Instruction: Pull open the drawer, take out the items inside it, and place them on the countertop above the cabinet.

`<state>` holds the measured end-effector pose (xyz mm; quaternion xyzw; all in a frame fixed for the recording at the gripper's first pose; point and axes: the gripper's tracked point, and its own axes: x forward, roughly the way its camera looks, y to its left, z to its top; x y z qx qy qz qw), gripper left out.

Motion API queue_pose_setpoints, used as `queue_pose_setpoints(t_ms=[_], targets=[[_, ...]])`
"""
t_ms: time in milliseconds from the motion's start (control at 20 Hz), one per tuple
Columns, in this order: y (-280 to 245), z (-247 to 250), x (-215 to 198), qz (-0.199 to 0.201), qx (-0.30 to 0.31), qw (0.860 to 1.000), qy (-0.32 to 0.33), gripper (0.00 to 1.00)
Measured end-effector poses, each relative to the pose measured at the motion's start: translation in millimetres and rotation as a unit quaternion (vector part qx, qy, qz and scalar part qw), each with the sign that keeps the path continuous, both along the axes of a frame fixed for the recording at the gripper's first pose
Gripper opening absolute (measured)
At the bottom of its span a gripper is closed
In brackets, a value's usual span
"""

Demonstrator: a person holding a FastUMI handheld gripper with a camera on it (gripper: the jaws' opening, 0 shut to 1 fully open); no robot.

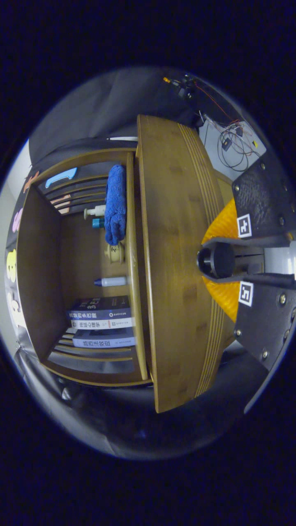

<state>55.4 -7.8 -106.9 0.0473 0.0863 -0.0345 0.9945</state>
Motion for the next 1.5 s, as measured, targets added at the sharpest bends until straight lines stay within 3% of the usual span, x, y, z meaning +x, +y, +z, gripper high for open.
queue_pose_setpoints(t_ms=[450,850,950,1200,1500], targets=[[0.9,-11.8,-65.1,0.009,-0.013,1.000,0.007,0.24],[1.3,-16.3,-67.3,0.008,0.004,1.000,0.029,0.25],[0.5,-14.8,-69.9,-0.001,0.014,0.999,0.040,0.39],[-1.3,-6.5,-81.9,-0.004,0.023,0.998,0.059,1.00],[-9.4,39.0,-93.2,-0.020,0.022,0.997,0.064,1.00]])
